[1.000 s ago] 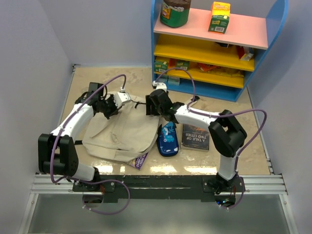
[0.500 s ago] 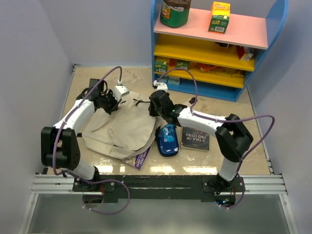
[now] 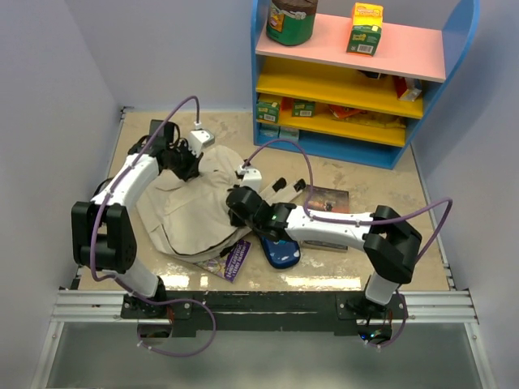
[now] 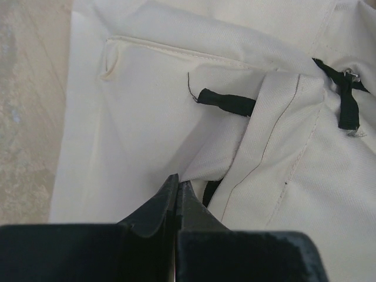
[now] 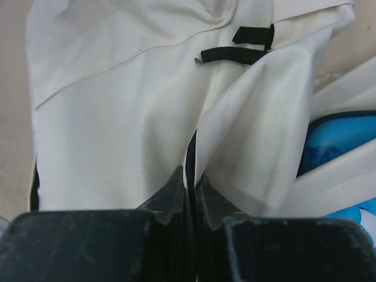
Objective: Pack the student bag
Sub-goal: Adjust the student bag at the center of the board.
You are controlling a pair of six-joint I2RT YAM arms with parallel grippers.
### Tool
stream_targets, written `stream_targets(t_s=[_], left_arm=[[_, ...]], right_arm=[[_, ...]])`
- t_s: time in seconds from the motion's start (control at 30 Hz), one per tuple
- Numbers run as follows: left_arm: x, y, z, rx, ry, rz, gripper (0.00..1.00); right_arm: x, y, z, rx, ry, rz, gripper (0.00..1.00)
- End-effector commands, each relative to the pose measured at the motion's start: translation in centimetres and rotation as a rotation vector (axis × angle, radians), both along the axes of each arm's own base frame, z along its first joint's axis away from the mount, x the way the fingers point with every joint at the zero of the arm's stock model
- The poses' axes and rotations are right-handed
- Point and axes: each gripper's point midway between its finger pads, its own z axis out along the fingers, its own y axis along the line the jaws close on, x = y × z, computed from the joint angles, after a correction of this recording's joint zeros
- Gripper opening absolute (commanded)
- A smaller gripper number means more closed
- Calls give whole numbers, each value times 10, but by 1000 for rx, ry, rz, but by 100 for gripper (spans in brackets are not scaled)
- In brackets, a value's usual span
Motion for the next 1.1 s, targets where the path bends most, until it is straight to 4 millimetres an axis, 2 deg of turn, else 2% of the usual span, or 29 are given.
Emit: stream_targets(t_s=[0.0, 0.03, 0.13, 0.17, 0.23, 0.27, 0.3, 0.33, 0.37, 0.4, 0.47, 0.5, 0.53, 0.6, 0.67, 0.7, 0.77, 0.8, 0.93, 1.07], left_arm=[[8, 19, -1, 64, -130, 6, 0], [7, 23, -1, 82, -151, 14, 0], [-6, 28, -24, 117, -105, 0, 0], [-8, 28, -26, 119, -95, 0, 9], [-11, 29, -28, 122, -78, -10, 27], [-14, 28, -26, 126, -72, -27, 45], [-13, 31, -19, 155, -98, -81, 51], [-19, 35, -9, 179, -108, -101, 55], [-19, 40, -1, 195, -135, -112, 64], [-12, 51, 15, 212, -186, -120, 67], [-18, 46, 33, 170, -201, -159, 72], [-16, 42, 48, 155, -218, -177, 73], [-31, 30, 47, 90, -166, -222, 73], [-47, 15, 47, 18, -135, -284, 85], [-65, -3, 44, -43, -121, -340, 85], [-82, -14, 23, -54, -70, -372, 85], [-94, -31, 6, -36, -63, -425, 85], [-107, -34, -15, -34, -11, -420, 85], [-95, -34, -39, 9, -42, -382, 84], [-66, -22, -38, 85, -131, -300, 84]], right_arm=[[-65, 18, -27, -4, 144, 165, 12], [-68, 20, -24, 4, 143, 187, 18], [-67, 25, -8, -1, 99, 242, 30], [-66, 20, -7, -37, 92, 242, 33], [-59, 17, 11, -67, 34, 254, 39], [-61, 17, 28, -39, 10, 288, 42], [-60, 15, 39, -26, -19, 308, 45], [-61, 11, 42, -14, -24, 306, 51], [-61, 6, 59, 26, -47, 300, 52], [-56, 1, 59, 25, -47, 282, 53], [-50, -9, 55, 9, -42, 256, 53], [-41, -15, 52, -2, -40, 230, 53], [-35, -19, 52, -5, -39, 213, 53], [-21, -27, 53, -10, -45, 175, 51], [-10, -32, 57, -10, -58, 146, 50], [1, -37, 54, -20, -55, 128, 50], [10, -37, 55, -25, -55, 115, 49], [15, -39, 52, -43, -57, 110, 47], [27, -32, 36, -93, -50, 111, 44], [24, -22, 26, -71, -44, 148, 44]])
